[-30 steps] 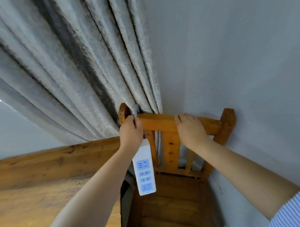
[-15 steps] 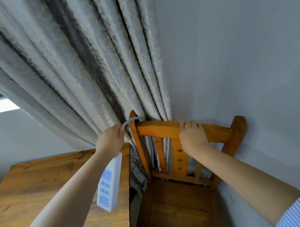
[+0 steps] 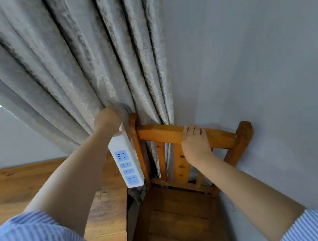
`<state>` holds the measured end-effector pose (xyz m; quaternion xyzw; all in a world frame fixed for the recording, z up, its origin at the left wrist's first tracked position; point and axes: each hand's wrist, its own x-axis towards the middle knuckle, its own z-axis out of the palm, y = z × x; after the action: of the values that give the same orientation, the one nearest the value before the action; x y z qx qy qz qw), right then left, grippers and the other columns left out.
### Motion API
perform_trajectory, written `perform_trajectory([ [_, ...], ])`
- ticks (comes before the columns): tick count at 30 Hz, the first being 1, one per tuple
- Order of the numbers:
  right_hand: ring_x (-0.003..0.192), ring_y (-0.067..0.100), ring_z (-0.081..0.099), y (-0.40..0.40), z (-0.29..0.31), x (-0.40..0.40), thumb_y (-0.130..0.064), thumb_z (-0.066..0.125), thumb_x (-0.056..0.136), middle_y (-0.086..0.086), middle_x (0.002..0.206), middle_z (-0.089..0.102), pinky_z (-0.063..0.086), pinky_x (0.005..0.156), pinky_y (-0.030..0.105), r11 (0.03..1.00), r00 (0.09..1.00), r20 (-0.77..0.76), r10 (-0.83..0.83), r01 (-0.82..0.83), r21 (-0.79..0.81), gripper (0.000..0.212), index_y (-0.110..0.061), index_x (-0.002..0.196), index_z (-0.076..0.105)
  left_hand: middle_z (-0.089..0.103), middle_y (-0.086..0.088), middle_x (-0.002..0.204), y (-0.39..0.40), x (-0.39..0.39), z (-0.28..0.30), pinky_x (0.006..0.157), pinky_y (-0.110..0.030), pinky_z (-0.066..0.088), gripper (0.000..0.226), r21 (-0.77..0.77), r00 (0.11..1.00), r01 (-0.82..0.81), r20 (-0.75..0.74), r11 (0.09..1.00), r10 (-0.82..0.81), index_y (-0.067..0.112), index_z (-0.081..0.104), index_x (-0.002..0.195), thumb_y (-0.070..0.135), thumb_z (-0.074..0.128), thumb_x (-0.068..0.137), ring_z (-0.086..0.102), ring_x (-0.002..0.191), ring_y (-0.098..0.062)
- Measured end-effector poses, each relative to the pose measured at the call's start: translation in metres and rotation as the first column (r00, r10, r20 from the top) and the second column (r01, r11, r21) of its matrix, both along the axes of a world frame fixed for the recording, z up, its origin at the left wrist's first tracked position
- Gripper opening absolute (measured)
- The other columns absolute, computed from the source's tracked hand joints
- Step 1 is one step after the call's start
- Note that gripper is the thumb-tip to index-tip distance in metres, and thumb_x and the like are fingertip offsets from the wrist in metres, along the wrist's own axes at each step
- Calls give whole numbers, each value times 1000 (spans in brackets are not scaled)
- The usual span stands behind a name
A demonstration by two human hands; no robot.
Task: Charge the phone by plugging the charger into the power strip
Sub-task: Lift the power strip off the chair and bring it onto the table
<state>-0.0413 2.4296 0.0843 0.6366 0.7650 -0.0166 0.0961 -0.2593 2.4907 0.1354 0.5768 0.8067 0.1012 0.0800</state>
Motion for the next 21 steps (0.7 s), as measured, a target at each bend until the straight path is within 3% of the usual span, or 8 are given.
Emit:
perform_trajectory([
  [2, 134, 43, 21, -1, -2, 1, -3, 31, 92, 32, 146, 19, 18, 114, 49, 1000, 1000, 3, -10, 10, -3, 57, 10, 137, -2, 59, -29, 112, -11, -2, -6, 76, -42, 44, 31, 20, 998, 43, 51, 999, -44, -8, 55, 106, 10, 32, 97, 55, 103, -41],
  [5, 137, 40, 17, -3, -4, 1, -6, 36, 91, 28, 149, 16, 15, 115, 47, 999, 999, 13, -46, 47, -13, 62, 6, 139, -2, 61, -26, 108, -39, -7, -14, 69, -35, 37, 37, 14, 992, 100, 82, 995, -101, -3, 55, 104, 22, 28, 99, 56, 93, -38],
  [9, 140, 35, 13, -7, -2, -4, -15, 48, 88, 20, 150, 20, 8, 115, 52, 989, 990, -28, -141, 143, 47, 68, -1, 141, 8, 62, -22, 94, -84, -33, -12, 63, -32, 35, 32, 7, 987, 145, 71, 989, -145, 0, 55, 98, 21, 31, 98, 51, 76, -29],
  [12, 139, 33, 18, -19, -6, -30, -13, 45, 88, 18, 147, 30, 9, 115, 52, 986, 973, -229, 42, -4, 165, 50, -6, 136, 30, 53, -16, 76, -126, -61, -8, 62, -32, 33, 29, 15, 982, 156, 103, 988, -157, -2, 54, 91, 19, 35, 97, 47, 69, -27],
  [15, 134, 30, 28, -44, -8, -82, -11, 40, 92, 16, 143, 37, 20, 110, 35, 954, 807, -510, 297, -270, 127, 42, -6, 134, 35, 46, -9, 66, -173, -87, -2, 61, -30, 30, 28, 9, 982, 159, 104, 987, -159, 8, 47, 72, 20, 40, 96, 43, 66, -26],
  [18, 137, 26, 26, -74, -3, -132, -6, 39, 92, 13, 147, 33, 22, 113, 35, 905, 643, -690, 334, -423, 43, 46, -7, 137, 30, 42, -3, 59, -219, -109, 3, 59, -33, 30, 36, -64, 979, 198, 71, 978, -193, 16, 34, 61, 20, 42, 95, 40, 65, -25],
  [21, 137, 24, 26, -105, 0, -172, -2, 42, 88, 11, 148, 32, 22, 113, 34, 868, 593, -737, 325, -496, -16, 52, -8, 138, 29, 46, -11, 68, -264, -132, 8, 59, -33, 32, 25, -74, 973, 210, 107, 975, -202, 12, 39, 71, 17, 44, 95, 40, 66, -24],
])
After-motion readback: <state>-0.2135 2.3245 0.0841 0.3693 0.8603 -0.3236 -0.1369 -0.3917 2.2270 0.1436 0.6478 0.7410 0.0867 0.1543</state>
